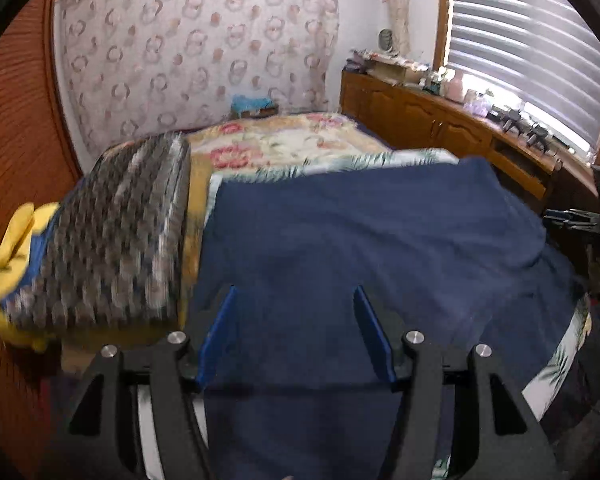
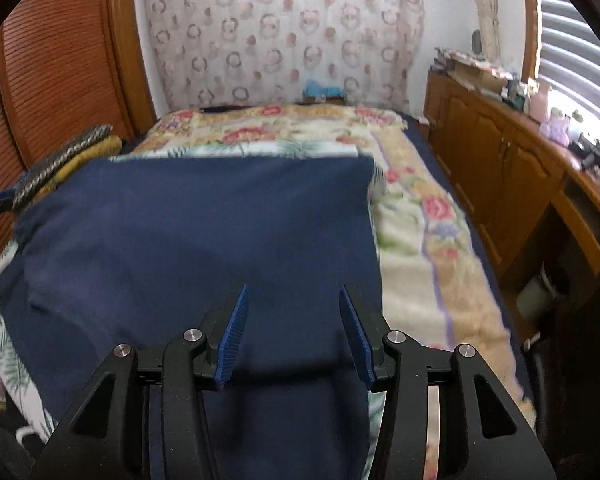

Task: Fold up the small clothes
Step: 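Lay the shirt flat on the bed and open both tools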

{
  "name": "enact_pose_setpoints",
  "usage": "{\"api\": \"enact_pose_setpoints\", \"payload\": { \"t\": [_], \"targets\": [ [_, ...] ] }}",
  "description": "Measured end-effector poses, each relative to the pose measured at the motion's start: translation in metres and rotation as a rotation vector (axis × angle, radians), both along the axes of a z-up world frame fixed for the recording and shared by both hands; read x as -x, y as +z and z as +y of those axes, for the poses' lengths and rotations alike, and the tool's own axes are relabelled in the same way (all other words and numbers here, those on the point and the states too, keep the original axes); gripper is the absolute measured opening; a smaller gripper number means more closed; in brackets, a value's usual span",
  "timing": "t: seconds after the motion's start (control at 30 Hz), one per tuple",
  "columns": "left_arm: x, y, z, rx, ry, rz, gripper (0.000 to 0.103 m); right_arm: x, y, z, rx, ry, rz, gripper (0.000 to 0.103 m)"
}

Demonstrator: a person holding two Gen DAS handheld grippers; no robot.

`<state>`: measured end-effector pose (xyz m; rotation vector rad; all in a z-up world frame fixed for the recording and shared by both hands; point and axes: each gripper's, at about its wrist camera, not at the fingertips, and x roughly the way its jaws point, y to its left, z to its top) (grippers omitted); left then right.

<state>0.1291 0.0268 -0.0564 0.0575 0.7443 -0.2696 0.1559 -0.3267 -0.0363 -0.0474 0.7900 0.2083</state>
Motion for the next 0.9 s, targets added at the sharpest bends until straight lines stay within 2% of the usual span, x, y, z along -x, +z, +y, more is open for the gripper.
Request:
{"api": "enact_pose_setpoints", "payload": {
  "t": [0.1, 0.2, 0.33, 0.5, 0.57, 0.7, 0.9],
  "targets": [
    [0.009, -0.020, 0.005, -0.019, 0.043, 0.047, 0.059, 0.014, -0.014, -0.006, -0.025, -0.020, 0.041, 0.048],
    [0.016, -0.033, 0.013, 0.000, 0.061, 0.078, 0.059, 0.024, -0.023, -0.008, -0.079, -0.008, 0.076, 0.048],
    [0.023, -0.045, 0.024, 0.000, 0.098, 0.104, 0.059, 0.022, -0.031, -0.003, -0.069, -0.017, 0.105, 0.048],
    [0.029, -0.053, 0.036, 0.012, 0.155, 0.110, 0.059, 0.009, -0.032, 0.003, -0.063, -0.023, 0.106, 0.048],
    [0.031, -0.054, 0.039, 0.008, 0.168, 0.107, 0.059, 0.005, -0.035, 0.009, -0.009, -0.043, 0.094, 0.048],
    [0.032, -0.051, 0.045, 0.034, 0.174, 0.093, 0.059, 0.007, -0.038, 0.016, 0.038, -0.040, 0.073, 0.051],
    [0.021, -0.044, 0.050, 0.025, 0.194, 0.086, 0.059, 0.011, -0.041, 0.014, 0.041, -0.043, 0.063, 0.052]
  ]
}}
